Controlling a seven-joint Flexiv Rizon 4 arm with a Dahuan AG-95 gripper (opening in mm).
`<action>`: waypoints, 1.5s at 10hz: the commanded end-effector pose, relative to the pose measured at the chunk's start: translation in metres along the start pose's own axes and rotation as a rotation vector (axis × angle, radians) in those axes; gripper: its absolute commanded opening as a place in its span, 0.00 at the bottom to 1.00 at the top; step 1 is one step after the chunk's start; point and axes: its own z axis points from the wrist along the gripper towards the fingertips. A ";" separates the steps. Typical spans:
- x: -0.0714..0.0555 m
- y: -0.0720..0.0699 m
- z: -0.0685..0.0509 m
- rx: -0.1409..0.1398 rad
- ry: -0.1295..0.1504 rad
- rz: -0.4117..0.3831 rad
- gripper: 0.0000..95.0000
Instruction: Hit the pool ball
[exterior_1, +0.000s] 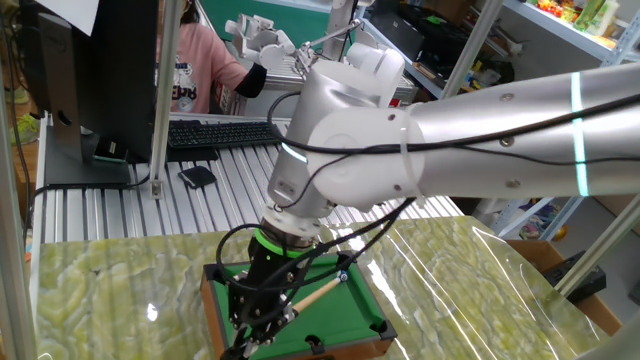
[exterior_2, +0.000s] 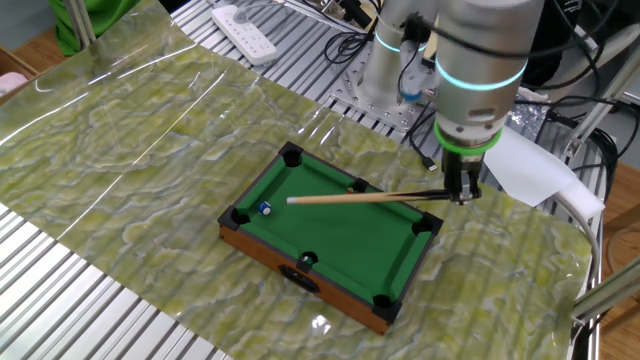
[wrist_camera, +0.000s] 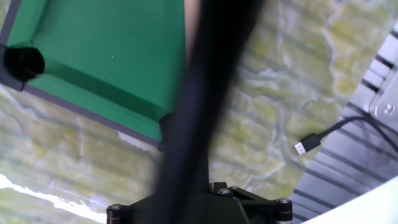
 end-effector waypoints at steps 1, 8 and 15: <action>-0.003 0.001 0.001 0.005 -0.008 -0.003 0.00; -0.014 0.001 -0.001 0.002 -0.002 0.022 0.00; -0.021 0.002 0.002 0.007 0.015 0.030 0.00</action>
